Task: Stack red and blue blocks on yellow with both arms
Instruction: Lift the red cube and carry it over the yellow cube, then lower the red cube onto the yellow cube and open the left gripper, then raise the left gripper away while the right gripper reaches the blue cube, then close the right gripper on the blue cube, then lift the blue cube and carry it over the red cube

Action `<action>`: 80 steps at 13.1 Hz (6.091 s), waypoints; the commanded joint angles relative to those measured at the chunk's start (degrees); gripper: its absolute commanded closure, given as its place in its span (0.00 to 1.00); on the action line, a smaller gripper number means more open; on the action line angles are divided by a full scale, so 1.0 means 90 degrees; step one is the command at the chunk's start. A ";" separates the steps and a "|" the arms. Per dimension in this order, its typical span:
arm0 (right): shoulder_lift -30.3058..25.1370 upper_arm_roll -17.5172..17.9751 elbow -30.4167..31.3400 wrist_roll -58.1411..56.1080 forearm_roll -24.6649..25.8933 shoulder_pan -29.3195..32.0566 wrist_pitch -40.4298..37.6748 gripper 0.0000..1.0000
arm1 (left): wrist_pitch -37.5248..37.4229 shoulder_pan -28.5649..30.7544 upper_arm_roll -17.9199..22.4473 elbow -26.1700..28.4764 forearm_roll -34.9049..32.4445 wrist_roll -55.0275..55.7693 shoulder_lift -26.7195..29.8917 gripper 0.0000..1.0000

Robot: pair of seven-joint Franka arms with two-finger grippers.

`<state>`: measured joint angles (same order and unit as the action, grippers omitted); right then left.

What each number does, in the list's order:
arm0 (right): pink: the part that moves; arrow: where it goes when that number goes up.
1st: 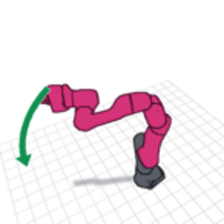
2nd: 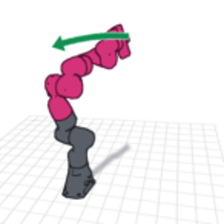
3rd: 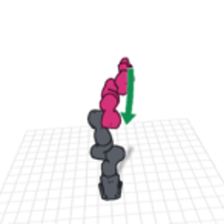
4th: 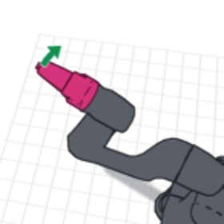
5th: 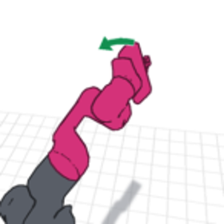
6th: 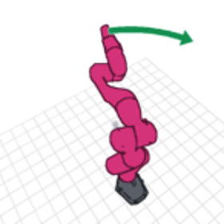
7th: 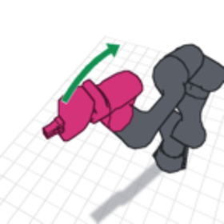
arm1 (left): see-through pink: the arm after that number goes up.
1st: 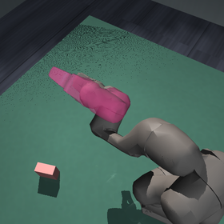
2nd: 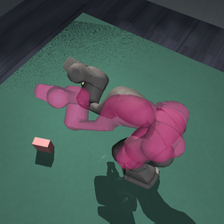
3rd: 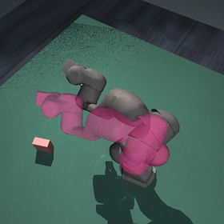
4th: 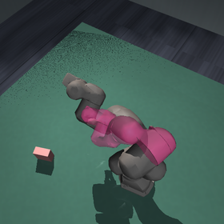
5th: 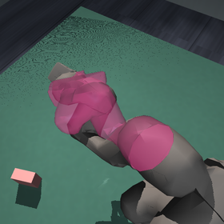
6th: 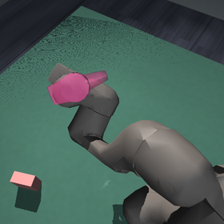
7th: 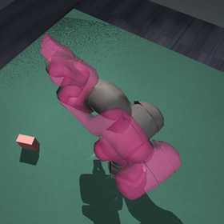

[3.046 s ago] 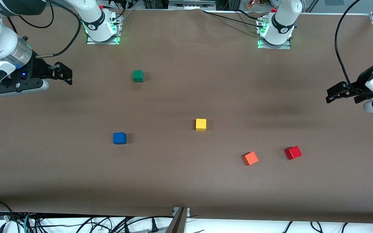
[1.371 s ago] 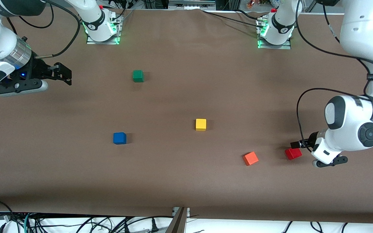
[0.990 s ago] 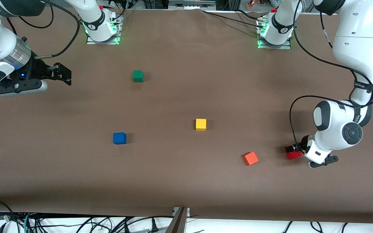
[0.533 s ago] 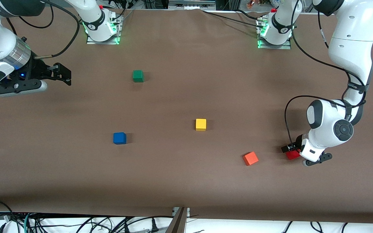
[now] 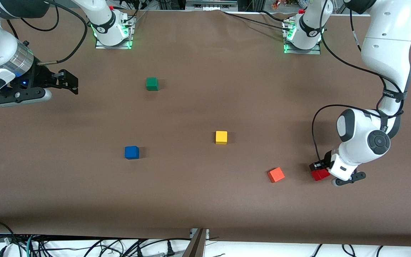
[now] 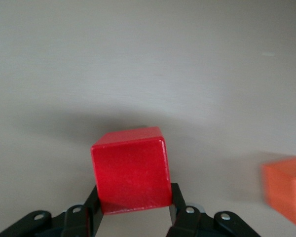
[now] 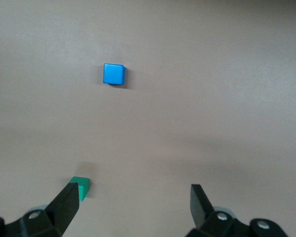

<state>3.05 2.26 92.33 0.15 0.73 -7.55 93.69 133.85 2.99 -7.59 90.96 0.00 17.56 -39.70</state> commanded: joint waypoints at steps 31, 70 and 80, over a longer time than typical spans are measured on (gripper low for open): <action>0.0003 0.0061 -0.0084 -0.0036 0.0007 0.0106 0.0049 0.00 | -0.1288 -0.4092 0.0110 -0.1005 -0.0606 0.1564 -0.0258 0.00; 0.3587 0.0110 -0.1164 0.2039 -0.0550 -0.1248 0.2329 0.75 | -0.5439 0.0010 0.0267 -0.1279 0.0039 -0.1590 0.3151 0.00; 0.4552 0.0051 -0.3412 0.4551 -0.0296 -0.3232 0.1972 0.67 | -0.5429 0.0000 0.0267 -0.1502 0.0029 -0.1639 0.2976 0.00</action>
<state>39.87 3.38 68.36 36.71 -3.52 -33.94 112.85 85.43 2.83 -5.28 81.00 -0.49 4.02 -10.88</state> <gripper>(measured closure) 0.454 0.000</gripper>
